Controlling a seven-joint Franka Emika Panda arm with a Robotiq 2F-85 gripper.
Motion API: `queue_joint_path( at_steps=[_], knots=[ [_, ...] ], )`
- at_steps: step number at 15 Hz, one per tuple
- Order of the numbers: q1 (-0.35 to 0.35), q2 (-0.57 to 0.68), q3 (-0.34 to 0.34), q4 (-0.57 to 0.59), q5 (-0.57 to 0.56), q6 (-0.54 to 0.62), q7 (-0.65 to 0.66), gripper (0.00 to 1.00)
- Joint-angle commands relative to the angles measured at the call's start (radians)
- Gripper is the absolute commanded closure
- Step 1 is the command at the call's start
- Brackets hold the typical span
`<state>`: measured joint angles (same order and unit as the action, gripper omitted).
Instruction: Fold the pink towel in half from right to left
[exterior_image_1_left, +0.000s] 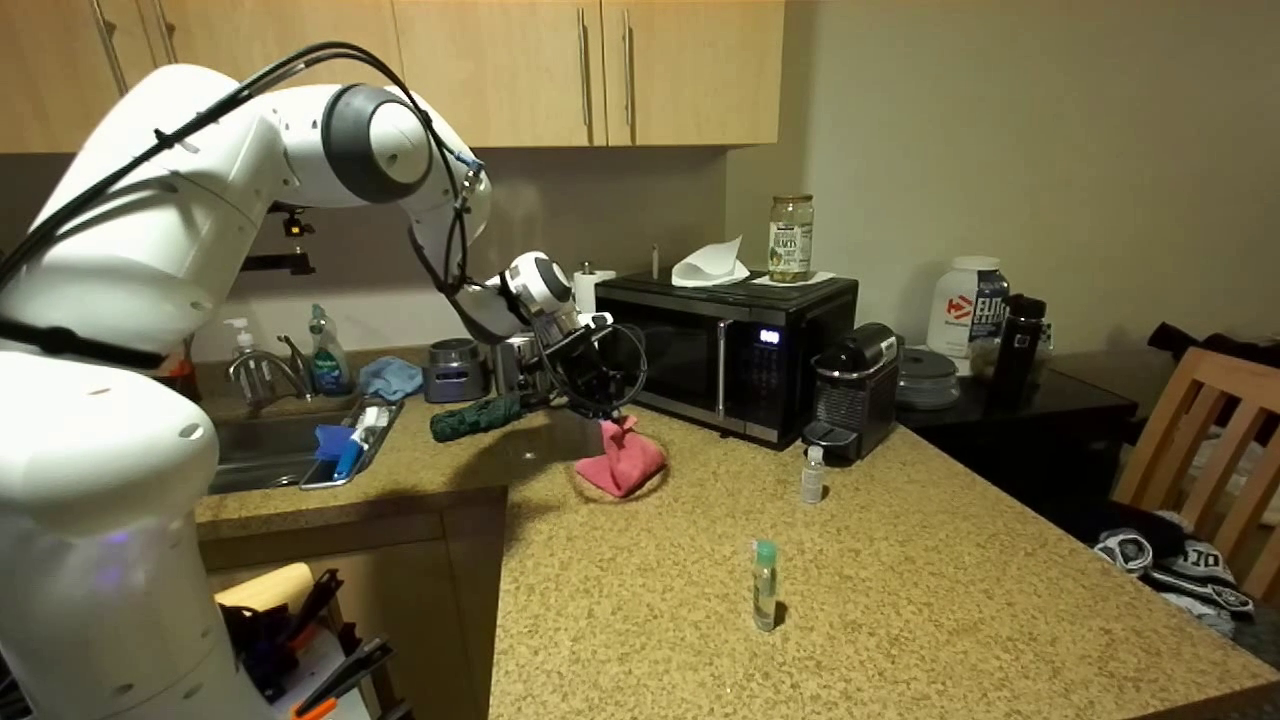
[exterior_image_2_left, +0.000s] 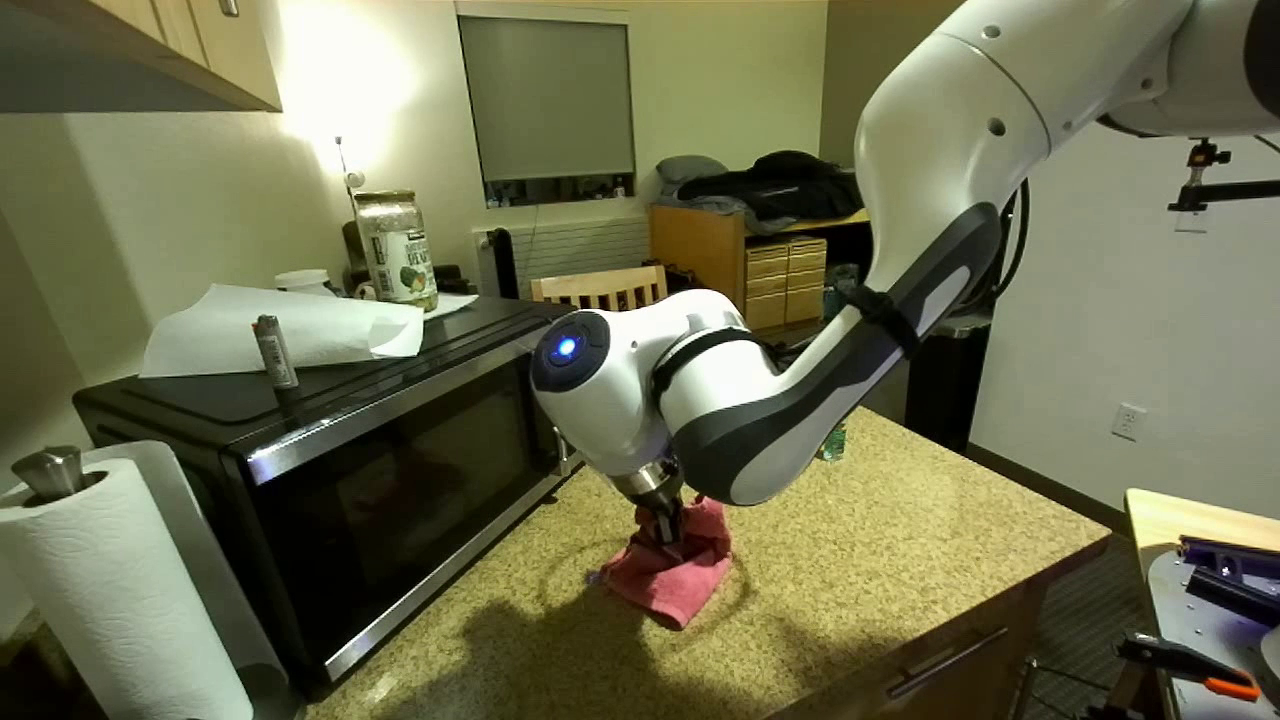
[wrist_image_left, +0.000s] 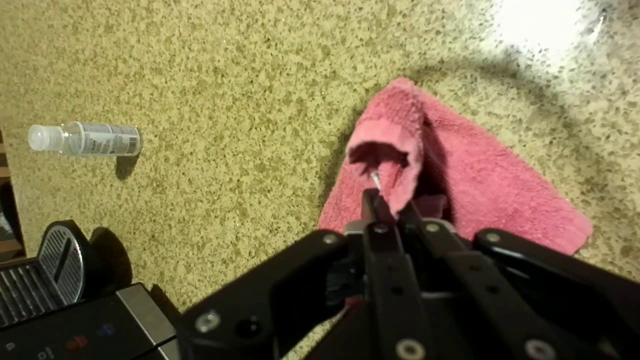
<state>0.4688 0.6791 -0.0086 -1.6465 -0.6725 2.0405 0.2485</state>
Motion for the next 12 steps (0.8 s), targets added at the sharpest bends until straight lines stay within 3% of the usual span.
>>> queue_joint_path(
  at_steps=[1, 12],
  knots=[
    [-0.004, -0.037, 0.019, -0.045, -0.044, -0.031, 0.038, 0.95],
    [-0.007, -0.057, 0.071, -0.04, -0.013, -0.055, 0.023, 0.95]
  ],
)
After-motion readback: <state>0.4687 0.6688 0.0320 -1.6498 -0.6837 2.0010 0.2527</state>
